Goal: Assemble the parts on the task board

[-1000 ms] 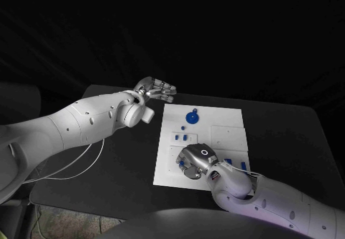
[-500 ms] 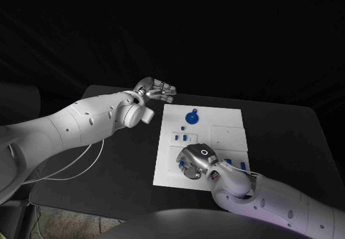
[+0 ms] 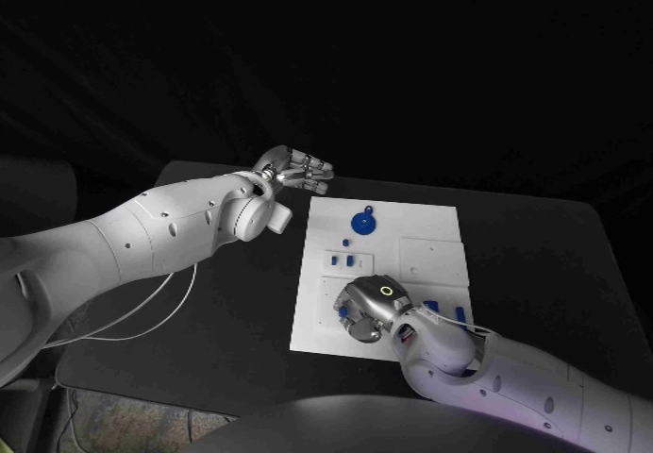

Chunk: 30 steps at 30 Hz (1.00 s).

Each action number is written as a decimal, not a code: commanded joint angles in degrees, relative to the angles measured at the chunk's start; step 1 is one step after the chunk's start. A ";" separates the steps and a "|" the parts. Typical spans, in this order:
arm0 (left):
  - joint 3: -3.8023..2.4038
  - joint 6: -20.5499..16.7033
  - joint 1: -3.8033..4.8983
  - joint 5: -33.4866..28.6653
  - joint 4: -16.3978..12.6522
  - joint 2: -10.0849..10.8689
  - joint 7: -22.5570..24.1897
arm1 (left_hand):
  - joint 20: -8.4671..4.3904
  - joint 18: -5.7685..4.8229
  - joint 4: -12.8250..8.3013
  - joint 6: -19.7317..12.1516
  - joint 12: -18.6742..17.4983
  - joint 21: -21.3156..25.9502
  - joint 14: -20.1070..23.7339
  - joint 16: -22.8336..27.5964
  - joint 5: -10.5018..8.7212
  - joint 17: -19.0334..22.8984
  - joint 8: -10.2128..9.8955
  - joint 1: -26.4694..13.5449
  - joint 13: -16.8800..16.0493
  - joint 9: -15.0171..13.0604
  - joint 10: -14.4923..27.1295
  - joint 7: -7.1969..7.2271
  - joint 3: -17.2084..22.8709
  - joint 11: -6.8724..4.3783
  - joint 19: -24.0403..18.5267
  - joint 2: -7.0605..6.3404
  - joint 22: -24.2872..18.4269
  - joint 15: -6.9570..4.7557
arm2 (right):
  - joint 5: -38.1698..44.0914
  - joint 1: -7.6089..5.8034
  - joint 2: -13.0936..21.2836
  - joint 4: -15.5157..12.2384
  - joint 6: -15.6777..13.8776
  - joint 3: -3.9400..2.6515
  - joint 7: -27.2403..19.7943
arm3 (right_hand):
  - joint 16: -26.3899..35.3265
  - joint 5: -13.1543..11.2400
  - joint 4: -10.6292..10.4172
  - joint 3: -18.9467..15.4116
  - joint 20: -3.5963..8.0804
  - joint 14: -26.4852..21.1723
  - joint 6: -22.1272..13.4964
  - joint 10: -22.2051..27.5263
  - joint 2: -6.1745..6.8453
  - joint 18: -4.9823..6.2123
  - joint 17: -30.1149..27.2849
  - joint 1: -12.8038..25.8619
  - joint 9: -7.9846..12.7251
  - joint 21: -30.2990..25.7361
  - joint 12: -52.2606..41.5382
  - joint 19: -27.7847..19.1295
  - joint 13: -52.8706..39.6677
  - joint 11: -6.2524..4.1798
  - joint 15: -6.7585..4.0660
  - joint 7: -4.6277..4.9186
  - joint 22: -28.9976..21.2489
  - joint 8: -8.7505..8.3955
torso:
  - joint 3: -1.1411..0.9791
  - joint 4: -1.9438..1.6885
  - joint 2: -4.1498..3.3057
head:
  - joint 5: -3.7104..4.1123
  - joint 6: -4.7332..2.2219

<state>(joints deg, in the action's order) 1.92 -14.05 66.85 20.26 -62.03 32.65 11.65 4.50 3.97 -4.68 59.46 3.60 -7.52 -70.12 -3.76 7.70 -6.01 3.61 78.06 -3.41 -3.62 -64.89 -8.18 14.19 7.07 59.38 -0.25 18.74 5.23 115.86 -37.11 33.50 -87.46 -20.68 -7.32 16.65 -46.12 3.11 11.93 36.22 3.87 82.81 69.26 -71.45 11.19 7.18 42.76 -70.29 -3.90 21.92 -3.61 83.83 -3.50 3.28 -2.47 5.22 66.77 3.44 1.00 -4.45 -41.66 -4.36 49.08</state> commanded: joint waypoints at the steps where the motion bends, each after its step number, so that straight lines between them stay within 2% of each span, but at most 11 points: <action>1: -0.03 0.73 0.03 -0.07 -0.08 -0.09 0.28 | -0.14 -0.39 0.02 0.14 -0.26 -0.35 0.35 0.21 -0.20 0.03 -0.01 -0.33 0.05 -0.02 0.30 0.06 -0.24 0.01 -0.42 0.03 0.06 0.20 | -0.72 0.06 0.00 -0.14 0.70 0.05 -0.93 | -0.20 -0.31 -0.06 -0.34 -0.41 0.07 -0.61 0.61 0.67 0.31 -0.10 0.15 0.07 -0.41 0.23 2.53 0.07 0.04 0.45 0.08 -0.14 0.16 | 0.03 -0.01 0.01 | 0.07 0.03; 6: -0.03 0.79 0.03 -0.07 -0.06 -0.08 0.18 | -0.14 -0.39 0.02 0.14 -0.26 -0.35 0.35 0.21 -0.20 0.03 -0.01 -0.33 0.05 -0.02 0.30 0.06 -0.24 0.01 -0.42 0.03 0.06 0.20 | -0.86 0.06 0.11 -0.20 -0.67 0.06 -0.80 | -0.12 -0.31 0.00 -0.64 -0.59 -0.05 -1.28 2.75 1.46 0.59 -0.35 0.15 0.11 -1.11 0.26 2.47 0.09 0.63 0.70 0.27 -0.65 0.12 | 0.04 -0.02 0.01 | 0.11 0.03; 10: -0.03 0.77 0.03 -0.06 -0.04 -0.05 0.10 | -0.12 -0.38 0.09 0.03 -0.25 -0.36 0.37 0.21 -0.18 0.02 0.00 -0.36 0.05 -0.02 0.34 0.03 -0.25 0.02 -0.45 0.05 0.05 0.21 | -1.24 0.06 0.19 -0.33 -3.40 0.06 -0.70 | 0.38 -0.35 0.25 -1.83 -0.83 -0.29 -5.37 6.19 2.60 1.30 -0.79 -0.42 0.26 -3.33 0.20 2.36 0.08 1.41 0.92 -0.27 -1.92 0.06 | 0.01 0.01 0.00 | 0.16 -0.02; 14: -0.03 0.75 0.03 -0.06 -0.02 -0.01 0.05 | -0.12 -0.38 0.09 0.03 -0.25 -0.36 0.37 0.21 -0.18 0.02 0.00 -0.36 0.05 -0.02 0.34 0.03 -0.25 0.02 -0.45 0.05 0.05 0.21 | -1.86 0.07 0.35 -0.53 -6.62 0.06 -0.61 | 0.95 -0.37 -0.12 -4.46 -1.18 -0.42 -6.40 8.67 2.97 1.86 -1.25 -1.53 0.20 -4.62 0.16 2.37 0.08 2.04 1.27 -0.19 -3.18 0.15 | 0.00 0.00 0.01 | 0.24 -0.06; 20: -0.03 0.72 0.02 -0.06 0.11 0.03 0.10 | -0.12 -0.38 0.09 0.03 -0.25 -0.36 0.37 0.21 -0.18 0.02 0.00 -0.36 0.05 -0.02 0.34 0.03 -0.25 0.02 -0.45 0.05 0.05 0.21 | -4.18 0.03 1.21 -1.45 -9.58 0.04 -0.84 | 1.43 -0.40 -0.96 -6.97 -1.49 -0.88 -7.31 9.23 3.29 2.08 -1.68 -1.83 0.23 -5.47 0.14 2.26 0.07 2.18 1.49 -0.18 -4.22 0.10 | -0.06 -0.02 0.05 | 0.36 -0.26; 22: -0.03 0.73 0.01 -0.06 0.16 0.11 0.11 | -0.12 -0.38 0.09 0.03 -0.25 -0.36 0.37 0.21 -0.18 0.02 0.00 -0.36 0.05 -0.02 0.34 0.03 -0.25 0.02 -0.45 0.05 0.05 0.21 | -5.77 -0.10 1.85 -2.32 -9.97 -0.09 -1.26 | 1.44 -0.39 -1.80 -9.94 -1.57 -0.82 -8.30 9.31 3.12 2.08 -1.80 -2.26 0.16 -5.81 0.13 2.39 0.06 2.18 1.52 -0.16 -4.81 0.28 | -0.11 -0.05 0.06 | 0.50 -0.43; 25: -0.03 0.67 0.00 -0.06 0.32 0.27 0.08 | -0.12 -0.38 0.09 0.03 -0.25 -0.36 0.37 0.21 -0.18 0.02 0.00 -0.36 0.05 -0.02 0.34 0.03 -0.25 0.02 -0.45 0.05 0.05 0.21 | -9.50 -0.36 2.89 -3.57 -9.00 -1.20 -2.20 | 1.44 -0.40 -4.09 -13.94 -1.70 -0.80 -12.20 9.80 4.26 1.97 -1.86 1.21 0.34 -5.96 0.15 2.36 0.05 2.26 1.70 0.56 -5.15 -0.02 | -0.08 0.14 0.07 | 0.60 -0.65; 26: -0.03 0.66 -0.01 -0.06 0.37 0.32 0.08 | -0.12 -0.38 0.09 0.03 -0.25 -0.36 0.37 0.21 -0.18 0.02 0.00 -0.36 0.05 -0.02 0.34 0.03 -0.25 0.02 -0.45 0.05 0.05 0.21 | -10.33 -0.40 3.17 -3.84 -8.45 -1.65 -2.36 | 1.44 -0.42 -4.96 -16.55 -1.76 -0.87 -12.76 9.98 3.76 2.00 -1.88 0.94 0.17 -6.09 0.09 2.34 0.03 2.29 1.76 0.56 -5.38 0.20 | -0.08 0.15 0.09 | 0.61 -0.68; 28: -0.03 0.68 -0.01 -0.05 0.48 0.45 0.06 | -0.13 -0.37 0.11 0.08 -0.25 -0.37 0.32 0.20 -0.20 0.01 0.02 -0.34 0.04 -0.03 0.26 0.05 -0.25 -0.01 -0.42 0.05 0.05 0.18 | -13.92 -0.50 4.28 -4.84 -6.38 -3.45 -2.89 | 1.42 -0.44 -7.44 -21.55 -1.85 -1.00 -13.86 10.17 3.83 1.99 -1.89 1.83 0.21 -6.27 0.09 2.27 0.01 2.35 1.85 0.48 -5.67 0.13 | -0.01 0.08 0.09 | 0.83 -0.92; 29: -0.02 0.70 -0.01 -0.05 0.53 0.52 0.04 | -0.13 -0.37 0.12 0.10 -0.25 -0.38 0.31 0.20 -0.20 0.01 0.03 -0.33 0.04 -0.03 0.23 0.06 -0.24 -0.02 -0.41 0.05 0.04 0.18 | -16.00 -0.56 4.99 -5.43 -5.09 -4.38 -3.17 | 1.40 -0.29 -9.26 -25.39 -1.85 -1.05 -15.74 10.35 3.43 2.09 -1.91 1.63 0.28 -6.37 0.01 2.18 0.01 2.40 1.88 0.83 -5.78 0.05 | 0.00 0.11 0.13 | 0.93 -1.03; 30: -0.02 0.72 -0.01 -0.05 0.58 0.58 0.01 | -0.13 -0.37 0.12 0.10 -0.25 -0.38 0.31 0.20 -0.20 0.01 0.03 -0.33 0.04 -0.03 0.23 0.06 -0.24 -0.02 -0.41 0.05 0.04 0.18 | -18.34 -0.63 5.75 -6.03 -3.67 -5.39 -3.38 | 1.20 -0.22 -14.06 -29.27 -1.96 -1.14 -16.49 10.57 3.22 2.38 -1.87 -1.55 0.05 -6.48 -0.69 2.23 -0.01 2.37 1.88 1.38 -5.99 0.39 | 0.02 0.05 0.12 | 1.04 -1.11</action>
<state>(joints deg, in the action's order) 1.93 -13.98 66.83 20.26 -61.42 33.26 11.40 4.50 3.97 -4.68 59.46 3.60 -7.52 -70.12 -3.76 7.70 -6.01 3.61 78.06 -3.41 -3.62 -64.89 -8.18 14.19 7.07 59.38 -0.25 18.72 5.23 105.62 -37.69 38.76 -92.95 -27.67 -12.65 15.16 -44.88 2.67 -0.59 8.88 2.44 81.66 53.38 -61.30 14.69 8.46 40.91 -70.89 -3.73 15.63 -3.97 84.03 -3.42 5.60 -0.92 6.38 60.86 3.77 0.93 -4.37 -41.57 -3.54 48.21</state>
